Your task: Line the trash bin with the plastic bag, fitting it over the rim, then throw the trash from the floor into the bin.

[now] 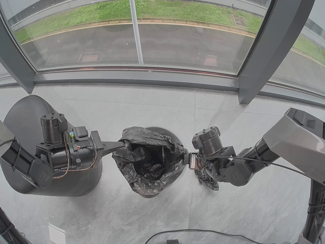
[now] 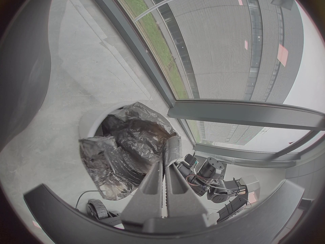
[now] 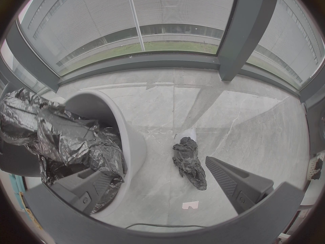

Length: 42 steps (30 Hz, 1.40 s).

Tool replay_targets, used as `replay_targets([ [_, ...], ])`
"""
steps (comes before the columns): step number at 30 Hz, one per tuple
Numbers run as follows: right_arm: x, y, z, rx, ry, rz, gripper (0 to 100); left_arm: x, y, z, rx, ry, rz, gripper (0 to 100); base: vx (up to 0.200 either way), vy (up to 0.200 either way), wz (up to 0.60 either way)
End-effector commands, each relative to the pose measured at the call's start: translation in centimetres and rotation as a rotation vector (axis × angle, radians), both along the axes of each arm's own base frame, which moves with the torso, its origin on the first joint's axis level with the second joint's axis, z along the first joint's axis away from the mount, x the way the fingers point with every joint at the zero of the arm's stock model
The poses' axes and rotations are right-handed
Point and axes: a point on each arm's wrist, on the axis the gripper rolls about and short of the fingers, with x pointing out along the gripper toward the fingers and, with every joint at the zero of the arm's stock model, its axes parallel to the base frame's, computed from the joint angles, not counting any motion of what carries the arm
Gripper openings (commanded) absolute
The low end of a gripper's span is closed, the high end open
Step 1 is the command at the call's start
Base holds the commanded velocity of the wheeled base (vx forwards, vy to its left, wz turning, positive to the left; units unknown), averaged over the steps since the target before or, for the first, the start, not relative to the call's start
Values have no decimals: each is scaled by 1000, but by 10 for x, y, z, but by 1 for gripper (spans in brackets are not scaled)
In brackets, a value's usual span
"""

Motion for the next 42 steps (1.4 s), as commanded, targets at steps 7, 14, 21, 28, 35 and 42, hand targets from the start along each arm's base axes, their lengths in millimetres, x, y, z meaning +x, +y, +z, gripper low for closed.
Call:
replay_targets([
  [7, -8, -9, -1, 25, -37, 3, 100, 1, 0, -2, 0, 7, -1, 0, 0, 0, 0],
  [14, -16, -2, 8, 38, -46, 36, 100, 1, -1, -4, -1, 15, -3, 0, 0, 0, 0],
  [21, -23, 0, 2, 28, -29, 47, 100, 4, -3, -13, 9, 42, -7, 0, 0, 0, 0],
  [28, -29, -6, -3, 10, -4, 45, 100, 5, -3, -14, 9, 43, -7, 0, 0, 0, 0],
  [35, -36, -11, 1, 6, 3, 46, 100, 4, -3, -19, 13, 62, -4, 0, 0, 0, 0],
  [42, -45, -18, 6, 0, 12, 48, 100, 3, -2, -16, 11, 55, -4, 0, 0, 0, 0],
])
